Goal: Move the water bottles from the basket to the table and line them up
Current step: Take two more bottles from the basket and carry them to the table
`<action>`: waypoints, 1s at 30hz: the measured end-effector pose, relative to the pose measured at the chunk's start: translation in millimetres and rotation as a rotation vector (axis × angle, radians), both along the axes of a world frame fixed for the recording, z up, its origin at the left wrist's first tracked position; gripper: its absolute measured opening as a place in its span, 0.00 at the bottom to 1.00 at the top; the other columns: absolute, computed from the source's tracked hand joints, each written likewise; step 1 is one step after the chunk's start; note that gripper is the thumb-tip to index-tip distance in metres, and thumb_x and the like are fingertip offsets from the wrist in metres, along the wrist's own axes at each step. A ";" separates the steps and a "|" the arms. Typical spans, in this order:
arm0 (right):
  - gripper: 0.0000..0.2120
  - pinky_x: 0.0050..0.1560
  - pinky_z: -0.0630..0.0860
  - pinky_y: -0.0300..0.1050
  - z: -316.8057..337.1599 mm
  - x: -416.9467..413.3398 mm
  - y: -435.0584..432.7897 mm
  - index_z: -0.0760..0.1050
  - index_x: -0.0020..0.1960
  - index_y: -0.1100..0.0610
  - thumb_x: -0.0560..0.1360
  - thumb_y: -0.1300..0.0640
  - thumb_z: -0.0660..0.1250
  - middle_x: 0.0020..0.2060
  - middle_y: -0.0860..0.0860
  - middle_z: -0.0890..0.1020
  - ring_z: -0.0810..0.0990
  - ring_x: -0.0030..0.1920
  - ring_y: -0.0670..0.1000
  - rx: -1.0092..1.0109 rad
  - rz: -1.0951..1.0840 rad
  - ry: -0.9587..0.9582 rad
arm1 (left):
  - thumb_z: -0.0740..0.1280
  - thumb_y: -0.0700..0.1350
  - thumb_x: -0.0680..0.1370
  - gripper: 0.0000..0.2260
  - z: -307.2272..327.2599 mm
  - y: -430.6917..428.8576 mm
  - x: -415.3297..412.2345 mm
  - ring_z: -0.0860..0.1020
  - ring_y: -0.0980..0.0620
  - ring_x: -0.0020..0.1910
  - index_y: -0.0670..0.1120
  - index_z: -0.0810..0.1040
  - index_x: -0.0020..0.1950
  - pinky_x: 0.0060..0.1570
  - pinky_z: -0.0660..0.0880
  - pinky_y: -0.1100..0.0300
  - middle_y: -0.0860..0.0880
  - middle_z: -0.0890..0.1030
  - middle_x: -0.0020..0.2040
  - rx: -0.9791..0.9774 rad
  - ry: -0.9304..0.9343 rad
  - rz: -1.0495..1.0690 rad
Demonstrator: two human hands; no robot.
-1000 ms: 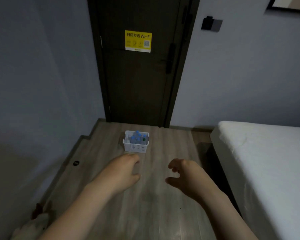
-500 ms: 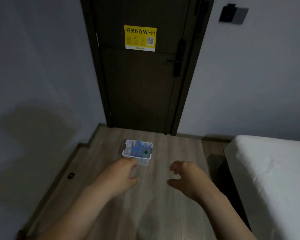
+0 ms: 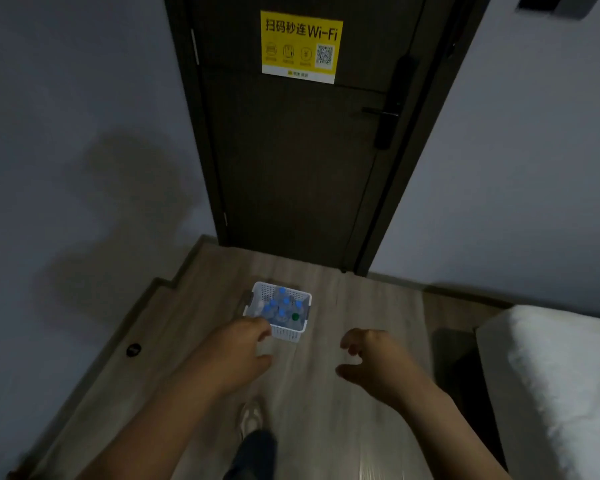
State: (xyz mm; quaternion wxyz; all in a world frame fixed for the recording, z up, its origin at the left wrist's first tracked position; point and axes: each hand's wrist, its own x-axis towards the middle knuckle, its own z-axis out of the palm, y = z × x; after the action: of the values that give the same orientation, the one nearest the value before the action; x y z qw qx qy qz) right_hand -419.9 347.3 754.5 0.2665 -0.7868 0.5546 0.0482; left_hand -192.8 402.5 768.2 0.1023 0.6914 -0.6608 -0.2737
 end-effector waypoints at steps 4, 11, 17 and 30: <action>0.19 0.54 0.75 0.37 -16.3 21.2 -57.1 0.72 0.63 0.47 0.73 0.48 0.70 0.57 0.45 0.78 0.76 0.54 0.43 0.023 -0.016 0.037 | 0.67 0.47 0.75 0.10 -19.2 -62.5 28.6 0.76 0.54 0.52 0.47 0.75 0.54 0.51 0.73 0.61 0.50 0.78 0.55 0.026 0.007 -0.010; 0.19 0.55 0.76 0.39 -26.4 73.9 -155.2 0.72 0.64 0.48 0.74 0.48 0.69 0.57 0.47 0.78 0.77 0.55 0.45 0.059 -0.045 0.052 | 0.67 0.48 0.75 0.08 -43.8 -164.0 81.4 0.76 0.56 0.50 0.48 0.75 0.53 0.48 0.72 0.65 0.52 0.78 0.54 0.048 0.036 -0.047; 0.20 0.55 0.76 0.41 -48.1 99.3 -213.8 0.72 0.65 0.50 0.75 0.49 0.68 0.57 0.48 0.79 0.77 0.55 0.46 0.106 -0.041 0.033 | 0.66 0.46 0.75 0.05 -66.8 -222.3 108.9 0.76 0.53 0.48 0.49 0.70 0.46 0.48 0.74 0.59 0.49 0.79 0.50 0.071 0.025 -0.070; 0.23 0.57 0.72 0.36 -155.5 108.6 -321.3 0.70 0.69 0.49 0.75 0.48 0.67 0.61 0.47 0.77 0.76 0.59 0.45 0.161 0.039 -0.001 | 0.64 0.49 0.78 0.13 -184.6 -308.3 116.9 0.76 0.51 0.55 0.45 0.73 0.60 0.56 0.72 0.60 0.47 0.77 0.57 0.174 -0.013 0.044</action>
State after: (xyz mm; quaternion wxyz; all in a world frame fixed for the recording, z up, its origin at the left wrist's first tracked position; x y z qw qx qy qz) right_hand -311.3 26.0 599.0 0.3282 -0.7734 0.5335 0.0976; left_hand -75.8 94.2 583.6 0.0436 0.7139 -0.6198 -0.3229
